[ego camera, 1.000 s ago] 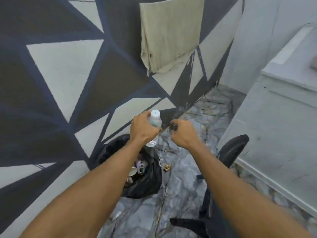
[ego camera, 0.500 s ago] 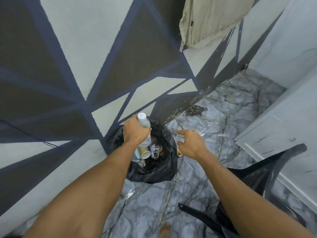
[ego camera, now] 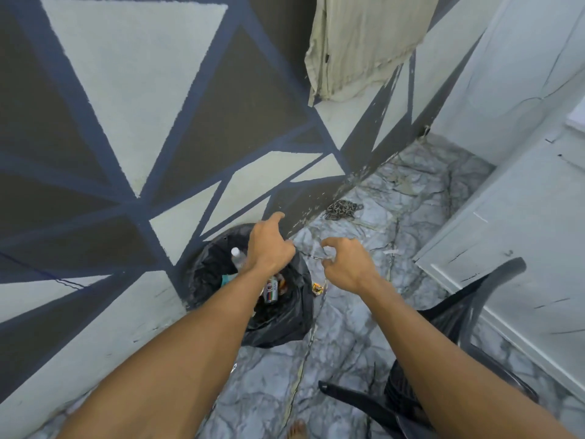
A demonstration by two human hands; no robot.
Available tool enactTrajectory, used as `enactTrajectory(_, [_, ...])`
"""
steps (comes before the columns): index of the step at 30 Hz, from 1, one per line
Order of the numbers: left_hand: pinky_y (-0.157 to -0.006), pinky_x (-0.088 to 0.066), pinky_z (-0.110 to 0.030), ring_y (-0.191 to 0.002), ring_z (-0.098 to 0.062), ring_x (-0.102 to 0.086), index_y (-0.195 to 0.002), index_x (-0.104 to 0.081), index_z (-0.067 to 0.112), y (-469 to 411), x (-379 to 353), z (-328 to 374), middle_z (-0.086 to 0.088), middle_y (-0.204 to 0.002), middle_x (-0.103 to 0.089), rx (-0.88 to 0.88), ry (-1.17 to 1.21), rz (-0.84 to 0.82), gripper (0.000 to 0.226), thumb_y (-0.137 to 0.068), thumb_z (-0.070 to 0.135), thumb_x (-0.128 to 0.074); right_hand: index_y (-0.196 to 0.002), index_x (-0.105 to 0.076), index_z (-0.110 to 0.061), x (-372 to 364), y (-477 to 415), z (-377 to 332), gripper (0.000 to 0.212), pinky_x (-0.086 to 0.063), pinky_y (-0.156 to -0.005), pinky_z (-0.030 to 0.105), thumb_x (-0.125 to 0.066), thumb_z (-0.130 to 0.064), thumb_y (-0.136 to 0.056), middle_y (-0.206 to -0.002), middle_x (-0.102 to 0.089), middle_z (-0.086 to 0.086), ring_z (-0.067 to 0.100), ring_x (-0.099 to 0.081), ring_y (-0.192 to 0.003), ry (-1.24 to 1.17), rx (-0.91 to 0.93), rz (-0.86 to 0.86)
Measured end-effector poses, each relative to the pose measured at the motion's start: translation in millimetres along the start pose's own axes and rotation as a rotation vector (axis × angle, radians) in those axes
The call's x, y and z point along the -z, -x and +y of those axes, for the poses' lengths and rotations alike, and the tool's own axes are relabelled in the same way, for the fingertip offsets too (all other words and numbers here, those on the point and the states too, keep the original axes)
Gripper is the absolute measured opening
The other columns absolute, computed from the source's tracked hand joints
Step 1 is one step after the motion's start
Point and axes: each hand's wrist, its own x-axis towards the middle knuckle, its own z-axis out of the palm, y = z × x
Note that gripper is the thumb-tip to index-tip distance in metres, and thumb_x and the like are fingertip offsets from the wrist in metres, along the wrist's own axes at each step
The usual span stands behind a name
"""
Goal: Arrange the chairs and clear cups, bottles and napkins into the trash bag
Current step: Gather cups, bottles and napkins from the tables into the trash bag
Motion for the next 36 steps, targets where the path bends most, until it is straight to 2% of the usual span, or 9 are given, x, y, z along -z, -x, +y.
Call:
enactTrajectory(4, [-0.095, -0.052, -0.036, -0.114, -0.027, -0.060, -0.138, -0.054, 0.019, 19.4, -20.9, 65.7, -0.009, -0.124, -0.066, -0.196, 0.000, -0.061, 0.061, -0.079, 0.012, -0.066, -0.131, -0.059, -0.020, 41.9, 28.2, 27.6, 0.047, -0.053, -0.089, 0.037, -0.060, -0.015, -0.084, -0.113, -0.071, 0.010, 0.028, -0.063, -0.109, 0.022, -0.046, 0.106])
enactTrajectory(6, [-0.092, -0.054, -0.038, -0.111, -0.027, -0.062, -0.131, -0.058, 0.022, 33.0, -36.2, 105.2, -0.008, -0.119, -0.067, -0.305, 0.002, -0.105, 0.056, -0.077, 0.013, -0.066, -0.130, -0.060, -0.019, 67.9, 47.9, 46.9, 0.046, -0.052, -0.091, 0.039, -0.059, -0.017, -0.084, -0.112, -0.071, 0.009, 0.029, -0.063, -0.109, 0.008, -0.088, 0.182])
enactTrajectory(10, [-0.088, -0.056, -0.041, -0.107, -0.027, -0.065, -0.126, -0.061, 0.019, 70.7, -82.5, 183.1, -0.008, -0.110, -0.071, -0.511, -0.023, -0.215, 0.051, -0.076, 0.018, -0.068, -0.133, -0.059, -0.019, 119.2, 104.1, 99.4, 0.049, -0.048, -0.099, 0.038, -0.059, -0.020, -0.084, -0.126, -0.066, 0.007, 0.027, -0.059, -0.120, -0.007, -0.188, 0.343])
enactTrajectory(13, [-0.098, -0.050, -0.036, -0.119, -0.027, -0.059, -0.134, -0.057, 0.020, 114.1, -132.0, 245.8, -0.009, -0.125, -0.066, -0.672, -0.066, -0.336, 0.060, -0.075, 0.026, -0.065, -0.128, -0.063, -0.021, 155.2, 163.8, 160.7, 0.047, -0.048, -0.098, 0.036, -0.058, -0.019, -0.081, -0.125, -0.067, 0.005, 0.026, -0.059, -0.119, -0.037, -0.309, 0.449])
enactTrajectory(17, [-0.097, -0.047, -0.034, -0.121, -0.025, -0.057, -0.140, -0.051, 0.023, 192.5, -208.3, 317.0, -0.008, -0.135, -0.059, -0.850, -0.128, -0.502, 0.061, -0.083, 0.019, -0.071, -0.135, -0.057, -0.020, 182.5, 255.7, 253.2, 0.049, -0.039, -0.105, 0.032, -0.059, -0.018, -0.086, -0.138, -0.058, 0.001, 0.021, -0.050, -0.129, -0.036, -0.497, 0.551])
enactTrajectory(23, [-0.106, -0.046, -0.039, -0.127, -0.026, -0.053, -0.140, -0.051, 0.025, 331.5, -332.0, 389.3, -0.006, -0.140, -0.056, -0.994, -0.254, -0.741, 0.066, -0.078, 0.016, -0.068, -0.135, -0.057, -0.020, 187.1, 398.8, 387.9, 0.050, -0.042, -0.105, 0.034, -0.059, -0.017, -0.085, -0.136, -0.059, 0.002, 0.022, -0.053, -0.127, -0.151, -0.727, 0.638])
enactTrajectory(27, [-0.093, -0.049, -0.033, -0.116, -0.026, -0.060, -0.134, -0.057, 0.021, 425.4, -418.6, 426.9, -0.006, -0.129, -0.064, -1.068, -0.297, -0.866, 0.058, -0.077, 0.015, -0.068, -0.130, -0.061, -0.019, 185.7, 492.0, 479.5, 0.048, -0.045, -0.101, 0.035, -0.059, -0.014, -0.082, -0.130, -0.064, 0.001, 0.022, -0.056, -0.122, -0.191, -0.838, 0.701])
enactTrajectory(31, [-0.095, -0.049, -0.038, -0.122, -0.027, -0.056, -0.136, -0.055, 0.019, 498.1, -497.2, 441.0, -0.004, -0.132, -0.062, -1.114, -0.390, -0.903, 0.057, -0.081, 0.019, -0.069, -0.133, -0.059, -0.020, 176.0, 577.6, 565.5, 0.049, -0.044, -0.103, 0.036, -0.059, -0.016, -0.085, -0.135, -0.061, 0.003, 0.024, -0.053, -0.125, -0.232, -0.989, 0.745])
enactTrajectory(36, [-0.091, -0.047, -0.037, -0.120, -0.027, -0.050, -0.135, -0.053, 0.016, 540.9, -559.2, 437.7, -0.005, -0.125, -0.059, -1.146, -0.527, -0.854, 0.053, -0.084, 0.022, -0.067, -0.121, -0.064, -0.016, 159.2, 639.9, 635.2, 0.041, -0.049, -0.083, 0.034, -0.054, -0.010, -0.082, -0.120, -0.067, 0.007, 0.028, -0.061, -0.109, -0.268, -1.106, 0.693])
